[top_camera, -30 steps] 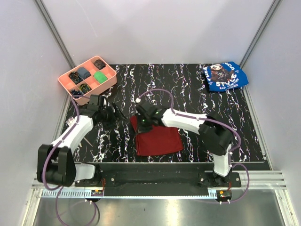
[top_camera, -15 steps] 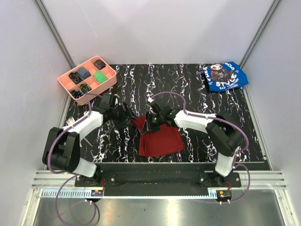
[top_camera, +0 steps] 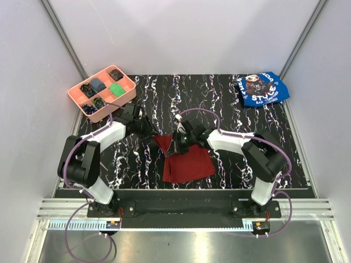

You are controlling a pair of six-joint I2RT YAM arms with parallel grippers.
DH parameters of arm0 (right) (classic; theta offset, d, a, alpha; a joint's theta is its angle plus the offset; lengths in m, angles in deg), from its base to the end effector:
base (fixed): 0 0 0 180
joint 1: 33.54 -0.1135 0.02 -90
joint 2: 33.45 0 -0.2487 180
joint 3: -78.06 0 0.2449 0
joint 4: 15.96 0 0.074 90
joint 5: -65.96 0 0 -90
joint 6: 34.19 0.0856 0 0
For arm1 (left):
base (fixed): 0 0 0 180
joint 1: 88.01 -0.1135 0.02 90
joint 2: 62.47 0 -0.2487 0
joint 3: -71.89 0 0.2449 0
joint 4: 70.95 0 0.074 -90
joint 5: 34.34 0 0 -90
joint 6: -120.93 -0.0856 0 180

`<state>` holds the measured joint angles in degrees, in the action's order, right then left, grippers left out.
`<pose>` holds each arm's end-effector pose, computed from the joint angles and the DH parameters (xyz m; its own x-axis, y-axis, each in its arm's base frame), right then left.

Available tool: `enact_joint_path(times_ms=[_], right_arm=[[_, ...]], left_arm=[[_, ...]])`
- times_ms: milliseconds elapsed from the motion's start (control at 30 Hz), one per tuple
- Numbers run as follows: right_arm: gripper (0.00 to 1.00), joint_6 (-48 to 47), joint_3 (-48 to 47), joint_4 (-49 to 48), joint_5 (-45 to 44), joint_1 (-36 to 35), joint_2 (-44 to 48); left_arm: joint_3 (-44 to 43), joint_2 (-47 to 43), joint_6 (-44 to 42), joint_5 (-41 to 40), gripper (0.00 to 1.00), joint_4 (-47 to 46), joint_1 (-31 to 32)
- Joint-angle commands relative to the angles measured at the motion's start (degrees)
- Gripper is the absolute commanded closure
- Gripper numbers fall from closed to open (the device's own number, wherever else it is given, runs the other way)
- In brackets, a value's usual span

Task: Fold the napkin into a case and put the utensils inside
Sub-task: Pick up the lower triangle-folded napkin from the center of the board, then fold the lower triangle-folded napkin at the center of the board.

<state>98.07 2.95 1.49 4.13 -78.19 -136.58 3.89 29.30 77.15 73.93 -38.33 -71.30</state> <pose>0.2544 0.3081 0.1341 -0.9504 -0.1055 -0.2927 -0.2918 0.6289 0.7207 0.3158 -0.1228 0.1340 -0.8690 -0.4549 -0.1945 -0.2720 0.7676 -0.5803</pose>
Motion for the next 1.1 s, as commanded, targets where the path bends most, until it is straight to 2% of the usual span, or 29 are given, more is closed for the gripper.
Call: enact_joint_path(times_ms=[0, 67, 100, 300, 633, 833, 1067], right_arm=[[1.0, -0.9, 2.0, -2.7, 5.1, 1.2, 2.1], [1.0, -1.3, 2.6, -2.7, 6.8, 1.8, 2.0], [1.0, -1.7, 3.3, -4.6, 7.2, 2.4, 2.0], [1.0, -3.7, 5.7, -5.0, 13.3, 6.2, 0.7], [1.0, -6.3, 9.3, -3.6, 17.5, 12.6, 0.5], [1.0, -10.1, 8.7, 1.4, 17.0, 14.5, -1.3], [0.99, -13.1, 8.3, 5.0, 15.3, 15.0, -2.2]], left_arm=[[-4.4, 1.5, -2.1, -1.4, 0.67, -1.6, 1.3], [-5.5, 1.8, -2.5, -2.3, 0.74, -1.4, 2.6], [-5.9, 1.8, -3.1, -3.0, 0.82, -0.7, 3.2], [-11.0, 4.7, -2.6, -6.7, 0.99, 2.7, 7.5], [-15.5, 9.6, 2.7, -12.5, 1.0, 3.3, 11.7], [-16.5, 11.9, 7.0, -16.2, 1.0, 4.3, 12.3], [-18.1, 14.1, 8.0, -16.7, 1.0, 3.5, 13.3]])
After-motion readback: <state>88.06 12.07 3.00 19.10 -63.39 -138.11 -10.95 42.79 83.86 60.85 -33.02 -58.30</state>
